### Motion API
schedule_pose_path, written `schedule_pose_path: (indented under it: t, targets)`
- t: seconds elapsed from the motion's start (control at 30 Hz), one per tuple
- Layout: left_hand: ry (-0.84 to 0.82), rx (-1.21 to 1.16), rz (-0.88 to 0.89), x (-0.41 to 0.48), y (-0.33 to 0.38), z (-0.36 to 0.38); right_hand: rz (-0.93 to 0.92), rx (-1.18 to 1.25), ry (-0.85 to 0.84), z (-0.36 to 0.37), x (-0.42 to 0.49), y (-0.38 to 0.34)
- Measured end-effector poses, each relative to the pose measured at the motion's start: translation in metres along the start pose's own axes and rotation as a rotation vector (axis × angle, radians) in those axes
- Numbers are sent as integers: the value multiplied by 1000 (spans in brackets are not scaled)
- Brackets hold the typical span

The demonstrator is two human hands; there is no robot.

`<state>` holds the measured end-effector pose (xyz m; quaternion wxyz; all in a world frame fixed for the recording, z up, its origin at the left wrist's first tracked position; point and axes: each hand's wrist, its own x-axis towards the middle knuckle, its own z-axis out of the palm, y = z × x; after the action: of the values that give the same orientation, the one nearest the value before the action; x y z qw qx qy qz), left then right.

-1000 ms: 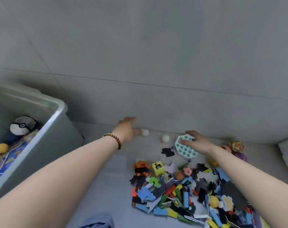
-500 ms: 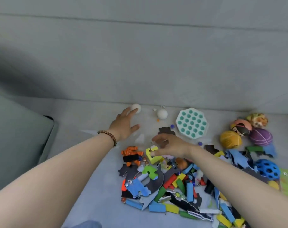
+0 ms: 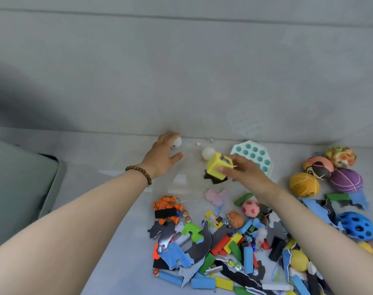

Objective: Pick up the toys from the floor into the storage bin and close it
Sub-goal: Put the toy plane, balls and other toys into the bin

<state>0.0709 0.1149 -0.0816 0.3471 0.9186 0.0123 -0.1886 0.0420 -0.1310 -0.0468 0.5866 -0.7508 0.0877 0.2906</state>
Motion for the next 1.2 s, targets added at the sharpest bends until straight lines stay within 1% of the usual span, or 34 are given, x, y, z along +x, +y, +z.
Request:
schedule_pose_path:
  t: [0.1, 0.17, 0.33, 0.5, 0.63, 0.8, 0.9, 1.03, 1.13, 1.2]
  targets:
    - [-58, -36, 12, 5, 11, 7, 12, 87, 147, -22, 5, 1]
    - [-92, -30, 44, 7, 19, 15, 14, 141, 208, -31, 6, 5]
    - [-90, 154, 36, 17, 45, 35, 18, 111, 191, -38, 5, 13]
    - [-57, 159, 107, 27, 51, 48, 37, 147, 222, -42, 7, 16]
    - [36, 108, 157, 20, 47, 56, 56, 171, 211, -42, 6, 20]
    - [104, 128, 246, 8, 39, 66, 69, 209, 238, -43, 5, 24]
    - [153, 67, 248, 2, 33, 70, 80, 220, 246, -44, 5, 28]
    - [179, -121, 124, 1, 42, 63, 105, 270, 239, -46, 2, 26]
    - [218, -363, 30, 1, 64, 45, 121, 344, 201, -47, -4, 8]
    - [240, -520, 1, -2, 84, 23, 93, 369, 144, -46, -10, -16]
